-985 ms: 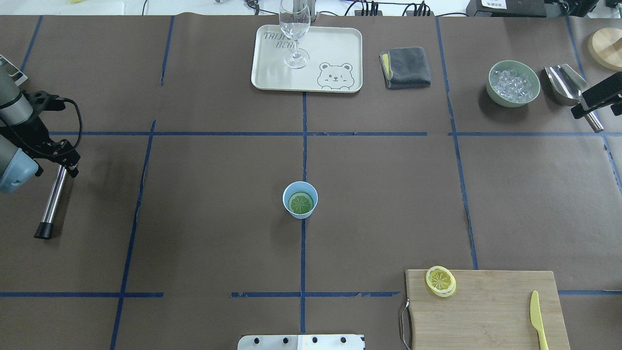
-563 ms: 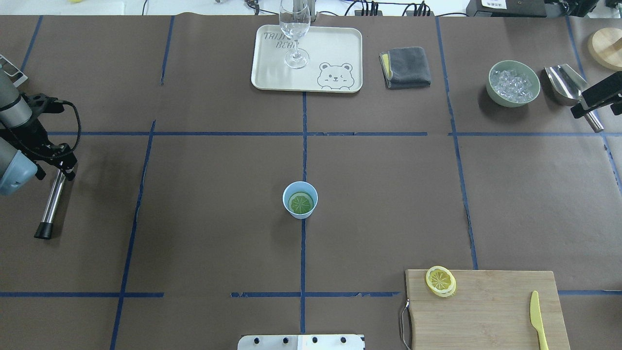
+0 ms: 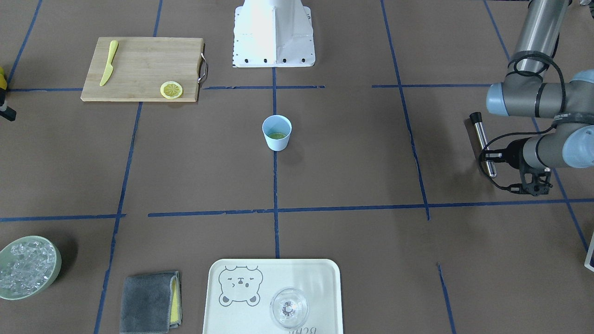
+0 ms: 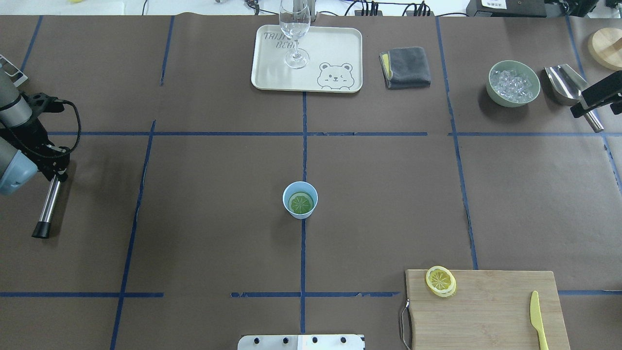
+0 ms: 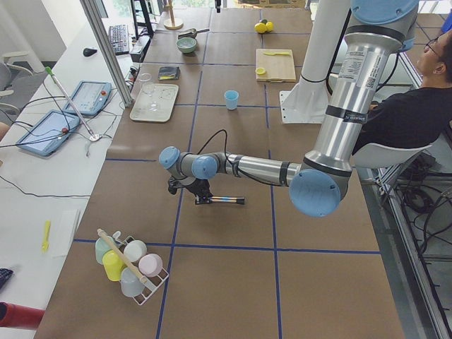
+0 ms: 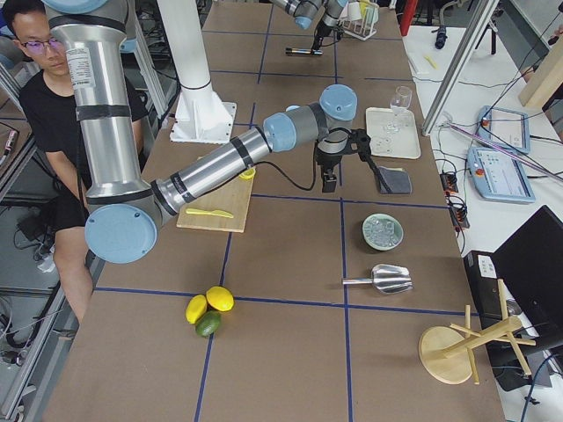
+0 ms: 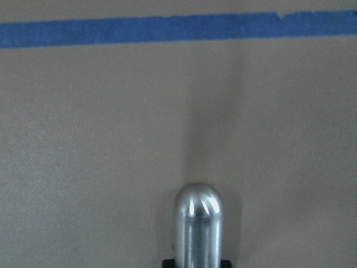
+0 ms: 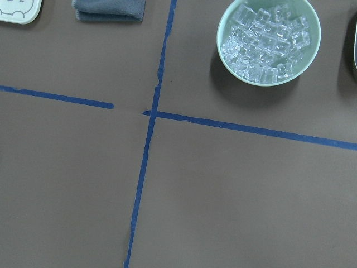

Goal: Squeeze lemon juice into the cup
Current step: 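Carry the muddler with the left gripper and lower its tip into the blue cup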

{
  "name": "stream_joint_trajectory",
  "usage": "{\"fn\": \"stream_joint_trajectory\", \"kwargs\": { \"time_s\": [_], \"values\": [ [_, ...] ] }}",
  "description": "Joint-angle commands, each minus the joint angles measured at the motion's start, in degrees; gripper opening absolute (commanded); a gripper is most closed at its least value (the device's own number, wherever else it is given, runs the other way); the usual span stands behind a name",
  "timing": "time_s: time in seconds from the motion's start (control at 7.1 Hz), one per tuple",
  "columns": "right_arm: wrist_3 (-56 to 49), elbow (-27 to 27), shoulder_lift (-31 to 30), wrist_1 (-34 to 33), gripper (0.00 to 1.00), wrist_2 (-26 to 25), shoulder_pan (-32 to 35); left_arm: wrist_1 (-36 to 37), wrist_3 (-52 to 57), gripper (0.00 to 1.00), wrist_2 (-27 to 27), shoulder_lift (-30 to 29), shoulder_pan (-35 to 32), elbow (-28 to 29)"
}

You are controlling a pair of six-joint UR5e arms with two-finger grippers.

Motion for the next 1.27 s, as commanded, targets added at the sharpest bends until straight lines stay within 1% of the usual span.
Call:
{"fn": "stream_joint_trajectory", "kwargs": {
  "time_s": [0.0, 0.14, 0.28, 0.42, 0.56, 0.7, 0.84, 0.99, 1.13],
  "values": [
    [0.06, 0.57, 0.03, -0.16, 1.00, 0.00, 0.23, 0.44, -5.45, 0.00, 3.24, 0.00, -0.09, -6.91],
    [0.06, 1.10, 0.12, -0.24, 1.00, -0.09, 0.32, 0.61, -6.78, 0.00, 6.84, 0.09, -0.26, -12.52],
    [0.15, 1.19, 0.21, -0.42, 1.00, -0.09, 0.67, 0.53, -9.32, 0.00, 8.96, -0.17, -0.18, -18.15],
    [0.06, 1.28, 0.03, -0.42, 1.00, -0.70, 1.11, 0.44, -11.17, 0.00, 12.99, -1.48, -0.09, -22.64],
    [0.06, 1.37, -0.40, -0.51, 1.00, -0.70, 1.81, 0.35, -11.36, 0.00, 14.25, -2.97, -0.09, -26.95],
    [0.06, 1.37, -0.67, -0.60, 1.00, -0.70, 2.08, 0.27, -11.63, 0.00, 17.22, -5.60, 0.00, -32.04],
    [0.06, 1.45, -1.37, -0.60, 1.00, -0.79, 2.34, -0.17, -16.68, 0.00, 18.29, -7.28, 0.61, -36.09],
    [0.06, 1.63, -1.81, -0.60, 1.00, -0.79, 3.39, -1.48, -20.38, 0.00, 19.00, -10.25, 3.57, -37.88],
    [0.15, 1.89, -2.69, -0.68, 1.00, -0.79, 4.27, -5.15, -23.90, 0.00, 22.49, -13.76, 6.82, -38.15]
  ]
}}
